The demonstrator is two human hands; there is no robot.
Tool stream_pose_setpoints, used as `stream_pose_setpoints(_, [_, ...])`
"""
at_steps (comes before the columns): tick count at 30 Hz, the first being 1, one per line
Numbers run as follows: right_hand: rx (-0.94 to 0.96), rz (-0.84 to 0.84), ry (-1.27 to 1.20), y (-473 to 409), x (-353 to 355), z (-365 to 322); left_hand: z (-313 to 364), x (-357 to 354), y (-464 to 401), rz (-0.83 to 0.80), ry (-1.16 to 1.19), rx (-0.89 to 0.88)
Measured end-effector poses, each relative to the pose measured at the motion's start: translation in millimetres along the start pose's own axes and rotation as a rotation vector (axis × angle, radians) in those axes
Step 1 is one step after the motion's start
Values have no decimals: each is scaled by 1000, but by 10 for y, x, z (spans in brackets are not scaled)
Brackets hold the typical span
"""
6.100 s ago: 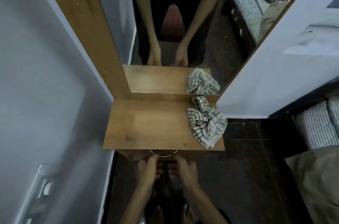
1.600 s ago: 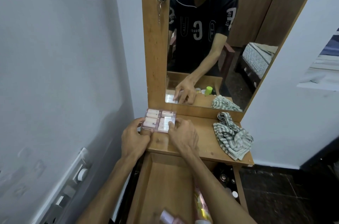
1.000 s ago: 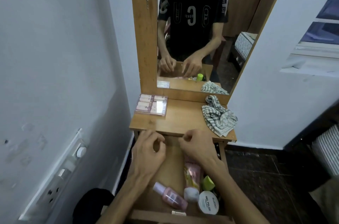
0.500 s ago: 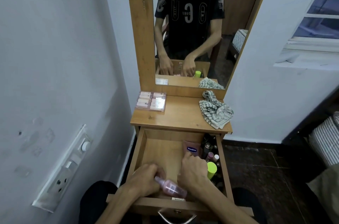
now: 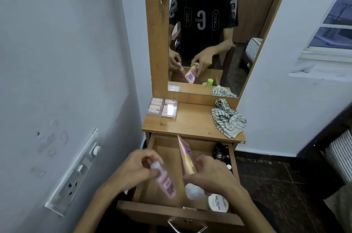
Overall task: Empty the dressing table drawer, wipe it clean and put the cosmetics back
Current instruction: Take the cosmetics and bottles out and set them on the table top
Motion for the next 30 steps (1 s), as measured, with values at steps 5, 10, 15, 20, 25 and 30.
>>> stream_pose_setpoints(5, [233, 72, -342, -26, 454, -424, 437, 582, -57, 213, 111, -125])
stream_pose_setpoints(10, [341, 376, -436, -539, 736, -950, 616, 840, -130, 313, 105, -204])
stream_pose_setpoints(15, [372, 474, -336, -1150, 707, -1432, 489, 926, -201, 373, 115, -210])
stream_pose_setpoints(20, [392, 444, -262, -1511, 543, -1607, 441, 949, -377, 393, 91, -212])
stream_pose_setpoints(25, [415, 432, -211, -1582, 408, -1539, 429, 981, -475, 429, 52, -212])
stream_pose_setpoints(30, [452, 402, -242, -1463, 429, -1500, 362, 994, -504, 458, 28, -190])
Point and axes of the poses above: each hand's wrist, its own y-axis away from the middle knuckle, its own x-axis out of the back of the hand, z = x × y, the point moved 8 cm from there along -y, towards the middle knuckle, and after that the axes turned 11 degrees about y, right-handed, at the moved point
